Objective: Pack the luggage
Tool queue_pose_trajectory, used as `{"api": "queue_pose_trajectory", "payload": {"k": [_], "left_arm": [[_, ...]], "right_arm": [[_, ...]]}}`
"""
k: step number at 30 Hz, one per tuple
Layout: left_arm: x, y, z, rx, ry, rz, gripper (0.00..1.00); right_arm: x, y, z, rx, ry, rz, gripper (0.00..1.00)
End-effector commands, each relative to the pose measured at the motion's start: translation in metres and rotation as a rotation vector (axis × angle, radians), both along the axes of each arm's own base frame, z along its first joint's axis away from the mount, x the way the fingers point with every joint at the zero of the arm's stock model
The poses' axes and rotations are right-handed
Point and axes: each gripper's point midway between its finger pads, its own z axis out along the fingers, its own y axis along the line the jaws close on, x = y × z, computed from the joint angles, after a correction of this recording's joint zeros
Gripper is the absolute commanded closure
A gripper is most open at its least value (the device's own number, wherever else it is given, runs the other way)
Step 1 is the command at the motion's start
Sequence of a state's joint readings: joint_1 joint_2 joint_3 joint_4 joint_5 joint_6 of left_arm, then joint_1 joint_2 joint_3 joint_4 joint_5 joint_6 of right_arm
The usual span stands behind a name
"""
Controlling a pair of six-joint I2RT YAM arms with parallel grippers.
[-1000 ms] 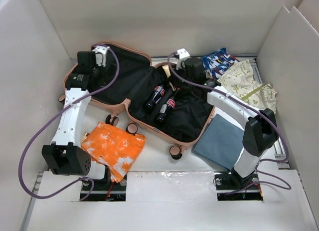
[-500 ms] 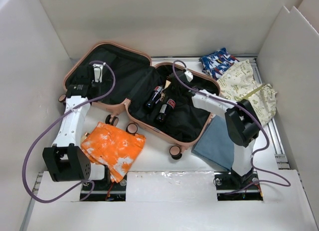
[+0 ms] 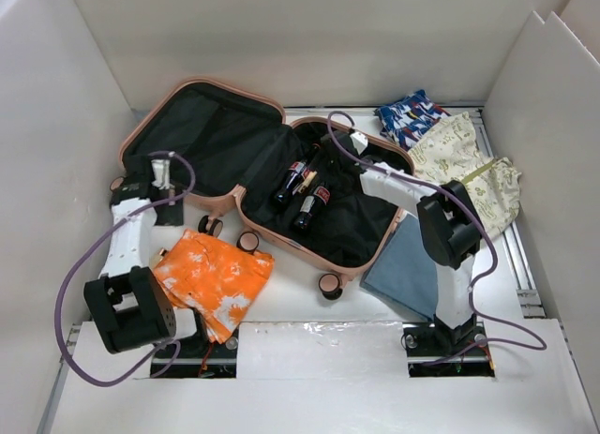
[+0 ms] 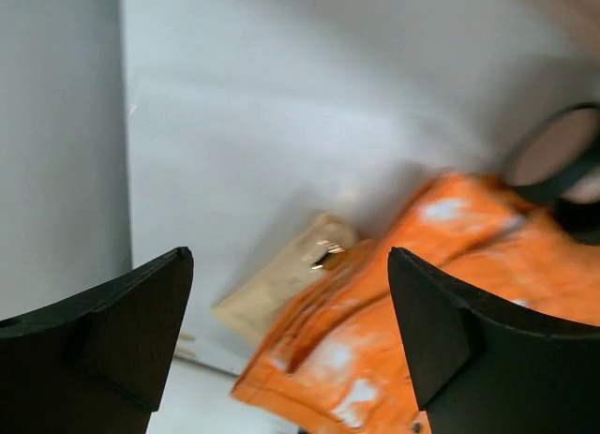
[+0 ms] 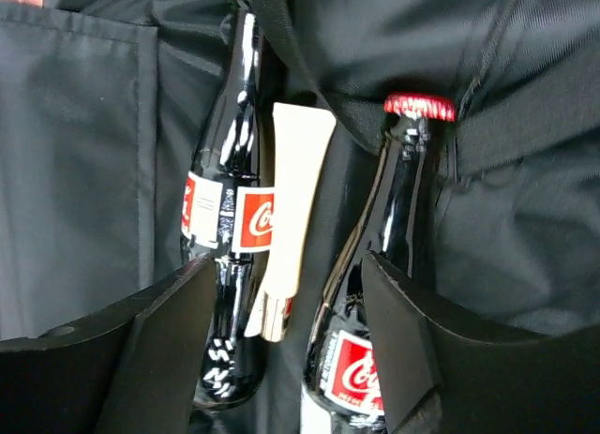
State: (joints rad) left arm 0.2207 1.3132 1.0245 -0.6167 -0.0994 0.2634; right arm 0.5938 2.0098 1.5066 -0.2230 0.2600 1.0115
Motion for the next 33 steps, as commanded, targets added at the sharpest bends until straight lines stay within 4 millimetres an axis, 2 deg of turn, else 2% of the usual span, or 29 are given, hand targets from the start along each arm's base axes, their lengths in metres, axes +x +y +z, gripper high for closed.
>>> {"api": "queue_pose_trajectory", "payload": {"k": [1,2,4,5,7,8,11,13,15,17,18,22,23,24,26,27,30,33], "left_arm": [[-0.017,0.032,-0.004,0.001,0.007,0.039,0.19],[-0.024,0.035,-0.009,-0.025,0.023,0.030,0.21],[-0.036,0.027,-0.020,-0.042,0.057,-0.028,0.21],[-0.038,0.023,-0.020,-0.040,0.050,-0.078,0.19],[-0.052,0.018,-0.035,-0.043,0.095,-0.108,0.15],[-0.058,0.017,-0.039,-0.042,0.109,-0.123,0.14],[-0.072,0.024,-0.058,-0.043,0.141,-0.126,0.14],[-0.078,0.035,-0.068,-0.079,0.147,-0.069,0.16],[-0.078,0.044,-0.072,-0.128,0.149,-0.034,0.19],[-0.080,0.050,-0.069,-0.204,0.116,0.016,0.24],[-0.082,0.049,-0.069,-0.222,0.114,0.008,0.26],[-0.079,0.039,-0.061,-0.248,0.084,-0.063,0.26],[-0.079,0.036,-0.059,-0.255,0.080,-0.066,0.26],[-0.079,0.036,-0.059,-0.255,0.080,-0.067,0.24],[-0.082,0.051,-0.061,-0.185,0.100,-0.037,0.24],[-0.091,0.050,-0.074,-0.189,0.142,-0.025,0.24],[-0.110,0.060,-0.099,-0.226,0.227,0.047,0.24],[-0.120,0.063,-0.113,-0.298,0.261,0.079,0.26]], "right_arm": [[0.018,0.007,0.059,-0.045,-0.176,0.078,0.31],[0.019,0.005,0.068,-0.061,-0.205,0.087,0.31],[0.020,0.010,0.084,-0.084,-0.260,0.127,0.31],[0.018,0.016,0.100,-0.101,-0.306,0.168,0.31],[0.015,0.024,0.121,-0.108,-0.368,0.222,0.31],[0.014,0.022,0.138,-0.135,-0.416,0.244,0.31],[0.005,0.027,0.160,-0.164,-0.499,0.298,0.34],[-0.003,0.026,0.180,-0.191,-0.555,0.323,0.35],[-0.009,0.021,0.194,-0.202,-0.605,0.340,0.35],[-0.013,0.021,0.210,-0.196,-0.655,0.355,0.35],[-0.018,0.023,0.209,-0.194,-0.653,0.364,0.35],[-0.027,0.023,0.232,-0.164,-0.708,0.381,0.35],[-0.027,0.022,0.228,-0.182,-0.704,0.389,0.35],[-0.029,0.021,0.233,-0.177,-0.714,0.387,0.35],[-0.032,0.018,0.229,-0.191,-0.709,0.393,0.35],[-0.033,0.012,0.237,-0.194,-0.720,0.368,0.35],[-0.036,0.005,0.238,-0.212,-0.726,0.357,0.35],[-0.039,-0.003,0.252,-0.230,-0.753,0.334,0.35]]}}
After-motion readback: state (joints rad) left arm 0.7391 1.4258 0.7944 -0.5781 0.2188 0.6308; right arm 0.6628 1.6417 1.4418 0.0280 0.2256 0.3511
